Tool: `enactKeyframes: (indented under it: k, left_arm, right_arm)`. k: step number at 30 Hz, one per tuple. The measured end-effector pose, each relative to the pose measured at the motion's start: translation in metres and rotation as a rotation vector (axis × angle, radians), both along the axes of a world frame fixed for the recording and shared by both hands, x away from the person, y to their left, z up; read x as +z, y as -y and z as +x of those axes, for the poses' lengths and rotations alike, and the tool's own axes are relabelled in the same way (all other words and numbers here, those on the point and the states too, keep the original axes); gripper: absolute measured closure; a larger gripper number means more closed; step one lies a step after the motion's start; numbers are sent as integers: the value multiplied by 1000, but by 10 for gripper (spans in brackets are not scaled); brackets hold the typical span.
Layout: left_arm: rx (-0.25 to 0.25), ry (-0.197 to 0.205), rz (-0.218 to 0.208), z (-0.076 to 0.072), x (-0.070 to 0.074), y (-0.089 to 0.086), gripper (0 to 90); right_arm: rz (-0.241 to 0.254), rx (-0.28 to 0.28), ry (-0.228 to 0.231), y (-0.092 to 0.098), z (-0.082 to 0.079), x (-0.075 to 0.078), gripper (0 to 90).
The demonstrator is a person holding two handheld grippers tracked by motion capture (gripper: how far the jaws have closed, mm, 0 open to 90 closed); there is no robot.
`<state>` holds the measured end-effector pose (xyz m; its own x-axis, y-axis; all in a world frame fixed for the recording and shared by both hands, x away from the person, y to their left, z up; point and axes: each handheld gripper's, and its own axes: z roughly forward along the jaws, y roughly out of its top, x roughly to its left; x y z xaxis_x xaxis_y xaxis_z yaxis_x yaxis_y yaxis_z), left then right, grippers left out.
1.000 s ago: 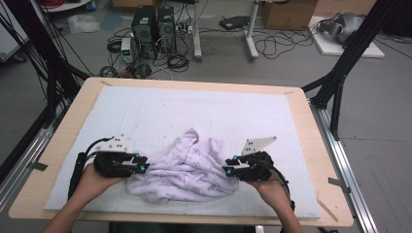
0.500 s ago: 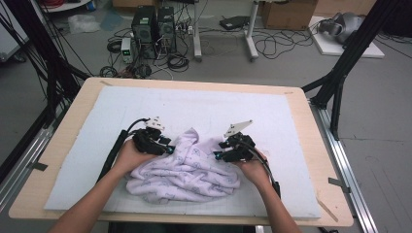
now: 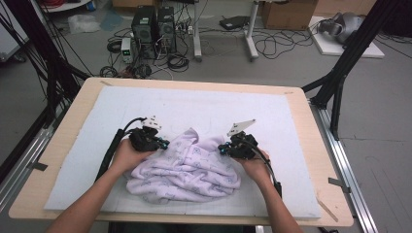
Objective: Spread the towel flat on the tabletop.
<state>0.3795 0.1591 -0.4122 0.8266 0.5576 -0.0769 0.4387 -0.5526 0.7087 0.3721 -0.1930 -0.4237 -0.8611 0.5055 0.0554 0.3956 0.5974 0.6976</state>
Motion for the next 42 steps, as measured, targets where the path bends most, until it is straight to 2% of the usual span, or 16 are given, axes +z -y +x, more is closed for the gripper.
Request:
enactKeyframes:
  k: [2,7,8,14,15,18,21,25,27,31,33,34,35,36,39,42]
  left_arm:
    - [4,16,-17,-3,6,-7,899]
    - [1,56,1,-19,15,-27,899]
    - [1,52,1,-22,16,-31,899]
    - [-2,35,-18,-36,10,-50,896]
    - [0,36,-33,-35,10,-51,891]
    - [14,39,-65,-26,13,-47,749]
    - [30,54,-84,-11,14,-34,677]
    - [61,44,-24,13,3,-12,627]
    - [77,33,9,19,-4,-5,581]
    - [73,3,86,28,-22,4,585]
    - [81,0,62,28,-22,3,641]
    - [59,-11,56,28,-21,3,781]
    - [55,-7,64,26,-21,4,841]
    - [53,-3,68,26,-20,5,859]
    - [75,12,68,25,-17,1,867]
    - [146,68,11,28,-3,-12,869]
  right_arm:
    - [10,-15,32,10,-5,17,875]
    - [25,-15,55,22,-19,31,874]
    - [3,-6,16,26,-27,29,874]
    - [-13,47,-30,28,-45,17,860]
    - [2,47,-19,28,-45,19,842]
    - [43,44,4,30,-36,27,710]
    - [33,13,-7,28,-19,27,561]
    - [5,-42,-7,22,0,10,435]
    - [-24,-30,-34,17,6,-1,428]
    - [-74,-14,-42,10,9,-12,494]
    - [-69,-6,-34,10,9,-11,642]
    - [-54,12,-45,10,10,-11,714]
    - [-46,25,-59,10,10,-11,794]
    - [-30,46,-85,10,11,-11,823]
    - [-21,42,-96,14,12,-8,837]
    - [-3,11,-90,23,17,1,842]
